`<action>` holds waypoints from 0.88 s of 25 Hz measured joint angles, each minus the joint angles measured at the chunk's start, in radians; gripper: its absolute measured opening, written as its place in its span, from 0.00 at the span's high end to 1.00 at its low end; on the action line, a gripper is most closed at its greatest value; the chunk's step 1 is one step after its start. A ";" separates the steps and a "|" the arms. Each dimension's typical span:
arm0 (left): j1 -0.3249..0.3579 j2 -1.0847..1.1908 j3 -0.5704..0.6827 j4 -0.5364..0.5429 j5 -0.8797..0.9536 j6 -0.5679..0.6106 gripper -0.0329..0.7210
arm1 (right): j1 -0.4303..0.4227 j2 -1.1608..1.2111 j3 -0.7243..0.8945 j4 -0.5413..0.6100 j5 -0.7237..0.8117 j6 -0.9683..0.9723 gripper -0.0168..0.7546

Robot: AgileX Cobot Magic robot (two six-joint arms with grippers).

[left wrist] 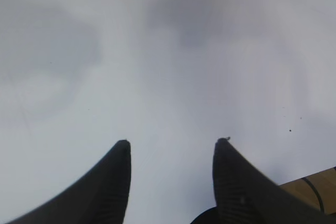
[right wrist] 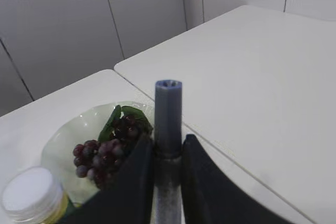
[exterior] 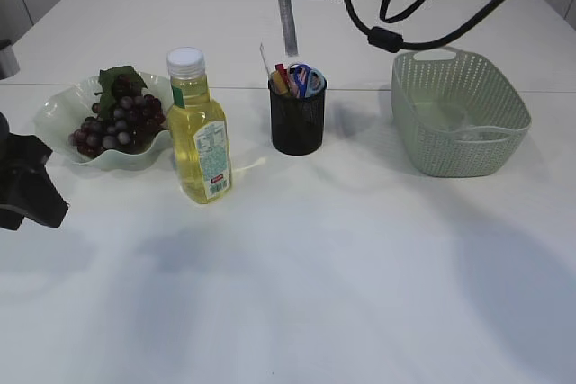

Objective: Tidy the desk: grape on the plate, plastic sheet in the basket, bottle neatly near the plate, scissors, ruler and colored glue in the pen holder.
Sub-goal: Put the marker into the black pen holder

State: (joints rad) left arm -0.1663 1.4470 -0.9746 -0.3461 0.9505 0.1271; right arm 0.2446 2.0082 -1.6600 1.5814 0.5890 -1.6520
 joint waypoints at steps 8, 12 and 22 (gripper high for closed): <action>0.000 0.000 0.000 -0.014 0.018 0.000 0.46 | 0.000 0.118 -0.010 0.194 -0.031 -0.298 0.81; 0.000 0.000 0.000 -0.023 0.024 0.000 0.46 | 0.000 0.144 -0.014 0.201 -0.035 -0.358 0.81; 0.000 0.000 0.000 -0.035 0.024 0.000 0.46 | 0.000 0.194 -0.032 0.205 -0.037 -0.387 0.81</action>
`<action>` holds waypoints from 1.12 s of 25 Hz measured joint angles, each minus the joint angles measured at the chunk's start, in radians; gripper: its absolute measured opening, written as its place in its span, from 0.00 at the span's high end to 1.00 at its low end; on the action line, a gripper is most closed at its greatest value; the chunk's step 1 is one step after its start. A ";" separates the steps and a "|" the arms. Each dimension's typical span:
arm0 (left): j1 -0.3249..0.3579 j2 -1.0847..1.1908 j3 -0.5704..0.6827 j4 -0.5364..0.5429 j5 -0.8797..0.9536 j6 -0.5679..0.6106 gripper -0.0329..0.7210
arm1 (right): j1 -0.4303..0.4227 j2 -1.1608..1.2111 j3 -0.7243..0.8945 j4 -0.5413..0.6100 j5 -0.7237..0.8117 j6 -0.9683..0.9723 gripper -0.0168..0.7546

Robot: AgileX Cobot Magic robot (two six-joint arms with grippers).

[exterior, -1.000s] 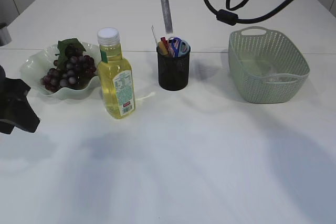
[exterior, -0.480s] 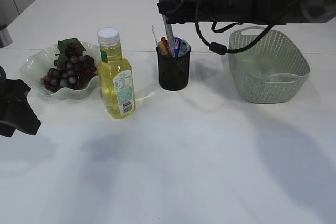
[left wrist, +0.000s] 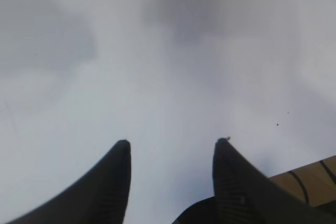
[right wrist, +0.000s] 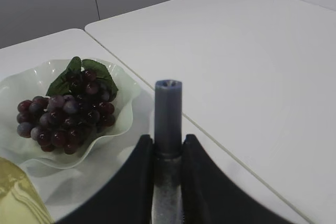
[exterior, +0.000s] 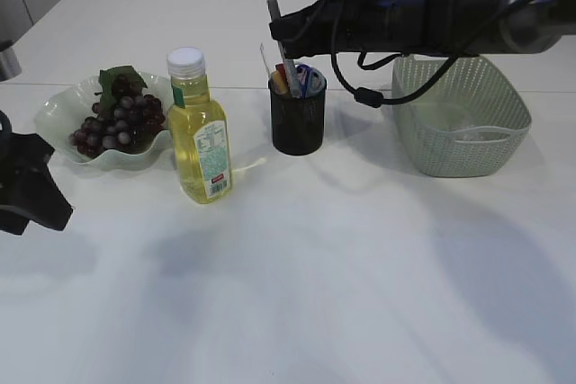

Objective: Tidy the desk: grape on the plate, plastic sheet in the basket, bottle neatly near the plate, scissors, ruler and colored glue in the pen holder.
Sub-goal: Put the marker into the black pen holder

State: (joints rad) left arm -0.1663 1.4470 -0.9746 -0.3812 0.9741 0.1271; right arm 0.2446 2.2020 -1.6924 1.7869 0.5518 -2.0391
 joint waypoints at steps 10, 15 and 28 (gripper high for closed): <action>0.000 0.000 0.000 -0.005 0.000 0.000 0.46 | 0.000 0.009 -0.004 0.000 -0.004 -0.001 0.56; 0.000 0.000 0.000 -0.005 0.000 0.000 0.46 | 0.000 0.009 -0.004 0.001 -0.025 0.037 0.53; 0.000 0.000 0.000 0.009 0.006 0.000 0.46 | -0.001 -0.284 -0.006 -0.989 0.135 1.303 0.53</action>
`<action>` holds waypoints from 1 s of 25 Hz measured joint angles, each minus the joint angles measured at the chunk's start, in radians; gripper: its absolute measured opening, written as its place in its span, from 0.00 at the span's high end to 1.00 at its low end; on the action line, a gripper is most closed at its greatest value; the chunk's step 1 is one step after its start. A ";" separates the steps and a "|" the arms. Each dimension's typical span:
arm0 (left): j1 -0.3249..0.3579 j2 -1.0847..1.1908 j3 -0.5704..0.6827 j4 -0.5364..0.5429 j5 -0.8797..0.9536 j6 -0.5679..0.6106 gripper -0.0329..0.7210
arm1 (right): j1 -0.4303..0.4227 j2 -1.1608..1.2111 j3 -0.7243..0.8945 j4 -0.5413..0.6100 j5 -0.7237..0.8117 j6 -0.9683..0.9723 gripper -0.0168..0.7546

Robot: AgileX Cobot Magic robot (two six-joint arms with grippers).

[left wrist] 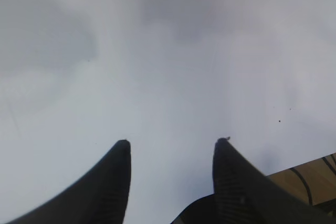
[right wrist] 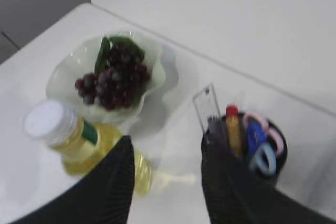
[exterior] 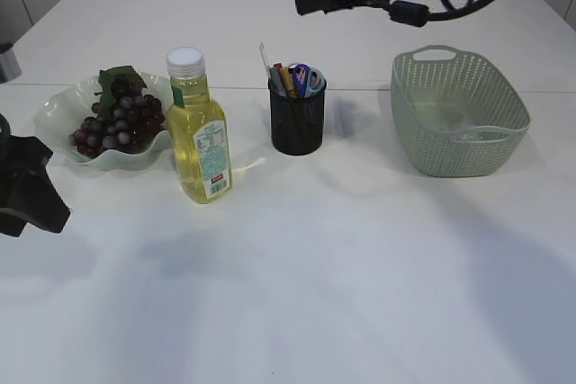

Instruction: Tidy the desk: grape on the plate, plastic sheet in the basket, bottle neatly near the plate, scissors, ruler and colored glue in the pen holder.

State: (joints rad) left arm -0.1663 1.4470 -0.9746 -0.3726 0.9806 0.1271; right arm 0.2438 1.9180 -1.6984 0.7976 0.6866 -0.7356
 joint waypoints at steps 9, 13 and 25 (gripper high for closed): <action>0.000 0.000 0.000 0.000 -0.001 0.000 0.46 | 0.000 -0.158 0.000 -0.728 0.363 0.718 0.53; 0.000 0.000 0.000 0.000 -0.009 0.000 0.46 | 0.000 -0.202 0.017 -0.861 0.476 0.746 0.53; 0.000 0.000 0.000 0.091 -0.057 0.000 0.46 | 0.000 -0.490 0.480 -0.880 0.406 0.753 0.53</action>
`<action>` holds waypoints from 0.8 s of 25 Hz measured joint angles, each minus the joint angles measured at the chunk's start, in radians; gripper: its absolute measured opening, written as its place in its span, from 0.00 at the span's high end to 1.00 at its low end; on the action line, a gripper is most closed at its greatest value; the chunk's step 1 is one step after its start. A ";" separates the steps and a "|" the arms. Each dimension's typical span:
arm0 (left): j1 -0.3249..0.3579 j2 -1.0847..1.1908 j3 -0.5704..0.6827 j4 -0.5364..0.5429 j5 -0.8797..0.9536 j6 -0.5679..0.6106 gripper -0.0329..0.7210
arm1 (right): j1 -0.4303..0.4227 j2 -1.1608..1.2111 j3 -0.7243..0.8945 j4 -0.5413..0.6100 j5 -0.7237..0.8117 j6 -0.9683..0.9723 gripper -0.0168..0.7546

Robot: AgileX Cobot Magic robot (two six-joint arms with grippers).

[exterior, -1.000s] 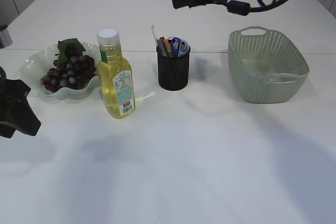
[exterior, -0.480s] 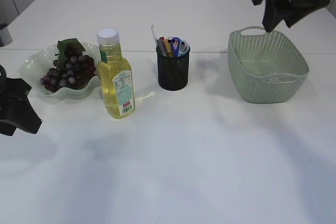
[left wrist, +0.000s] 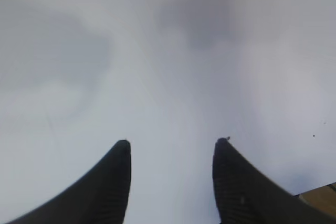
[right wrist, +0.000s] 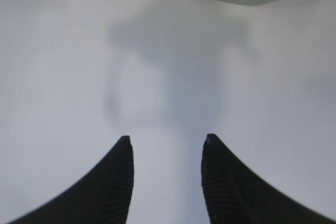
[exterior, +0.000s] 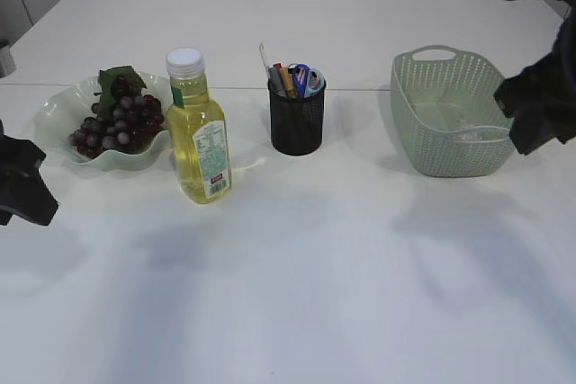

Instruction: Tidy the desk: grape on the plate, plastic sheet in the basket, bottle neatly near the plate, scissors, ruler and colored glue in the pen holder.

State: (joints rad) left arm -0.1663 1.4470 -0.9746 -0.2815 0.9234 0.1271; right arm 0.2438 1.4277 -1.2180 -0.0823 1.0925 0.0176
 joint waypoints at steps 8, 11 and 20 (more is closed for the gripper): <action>0.000 -0.077 0.000 0.094 0.119 -0.127 0.48 | 0.000 -0.310 0.213 0.004 -0.044 0.000 0.53; 0.000 -0.172 0.000 0.123 0.132 -0.164 0.51 | 0.000 -0.443 0.252 0.006 -0.029 0.002 0.53; 0.000 -0.510 0.000 0.155 0.212 -0.196 0.51 | 0.000 -0.820 0.290 0.003 0.122 0.066 0.53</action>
State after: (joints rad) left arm -0.1663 0.9372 -0.9746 -0.1263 1.1352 -0.0692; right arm 0.2438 0.6073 -0.9278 -0.0792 1.2144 0.0840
